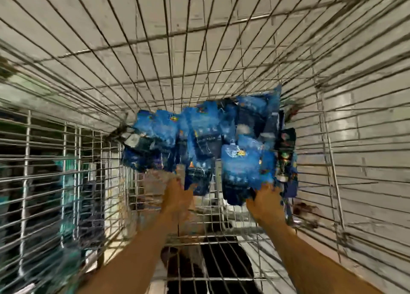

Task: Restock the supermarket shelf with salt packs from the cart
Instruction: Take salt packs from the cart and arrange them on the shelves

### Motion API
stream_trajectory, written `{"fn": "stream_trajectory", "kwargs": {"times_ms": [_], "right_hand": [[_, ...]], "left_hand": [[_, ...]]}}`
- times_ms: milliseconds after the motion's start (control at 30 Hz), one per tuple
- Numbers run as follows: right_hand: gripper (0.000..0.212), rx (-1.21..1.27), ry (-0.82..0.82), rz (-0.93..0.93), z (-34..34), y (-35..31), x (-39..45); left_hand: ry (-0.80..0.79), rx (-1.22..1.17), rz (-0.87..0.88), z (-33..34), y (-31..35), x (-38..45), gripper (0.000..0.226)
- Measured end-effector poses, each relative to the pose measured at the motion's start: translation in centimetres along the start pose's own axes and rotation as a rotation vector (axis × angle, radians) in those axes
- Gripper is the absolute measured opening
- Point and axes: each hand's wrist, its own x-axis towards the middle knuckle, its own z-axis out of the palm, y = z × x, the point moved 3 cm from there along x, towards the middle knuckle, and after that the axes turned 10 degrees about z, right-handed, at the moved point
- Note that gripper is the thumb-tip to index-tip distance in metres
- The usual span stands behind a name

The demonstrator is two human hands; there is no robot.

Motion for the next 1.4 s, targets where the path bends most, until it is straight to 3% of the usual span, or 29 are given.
{"fn": "stream_trajectory", "kwargs": {"times_ms": [67,133,233,433,733,933,1067,1133,1200,1300,1400], "right_hand": [[0.074,-0.054,0.073,0.068,1.4,0.6,0.9],[0.067,-0.124,0.195,0.097,2.6,0.8,1.0],[0.060,-0.191,0.271,0.141,4.4,0.9,1.0],[0.081,-0.207,0.265,0.262,6.3,3.8,1.2],[0.095,-0.070,0.281,0.213,4.5,6.2,2.9],[0.089,0.450,0.082,0.078,5.6,5.6,1.2],[0.054,0.825,0.050,0.069,4.9,4.4,-1.0],[0.043,0.996,-0.098,0.155,4.3,4.0,-2.1],[0.049,1.178,-0.326,0.224,3.4,3.3,-3.6],[0.059,1.307,-0.533,0.210,1.0,1.9,-6.2],[0.049,1.407,-0.710,0.199,-1.8,0.6,-8.9]], "left_hand": [[-0.011,-0.091,0.024,1.3,-0.7,1.8,0.050],[0.013,-0.159,0.035,1.9,-0.8,2.4,0.065],[0.063,-0.201,0.064,2.9,-1.0,3.3,0.058],[0.164,-0.117,0.051,3.3,-1.2,3.8,0.055],[0.064,-0.082,0.197,2.3,-1.5,2.0,0.055],[-0.050,-0.169,0.150,0.5,-1.8,0.0,0.044],[-0.102,-0.237,0.053,-0.9,-1.0,-1.6,0.041],[-0.101,-0.264,0.018,-2.0,-0.3,-2.7,0.040],[-0.091,-0.268,-0.010,-3.2,0.5,-4.1,0.040],[-0.094,-0.278,-0.060,-5.3,2.0,-6.5,0.046],[-0.083,-0.302,-0.044,-7.9,3.7,-9.3,0.040]]}}
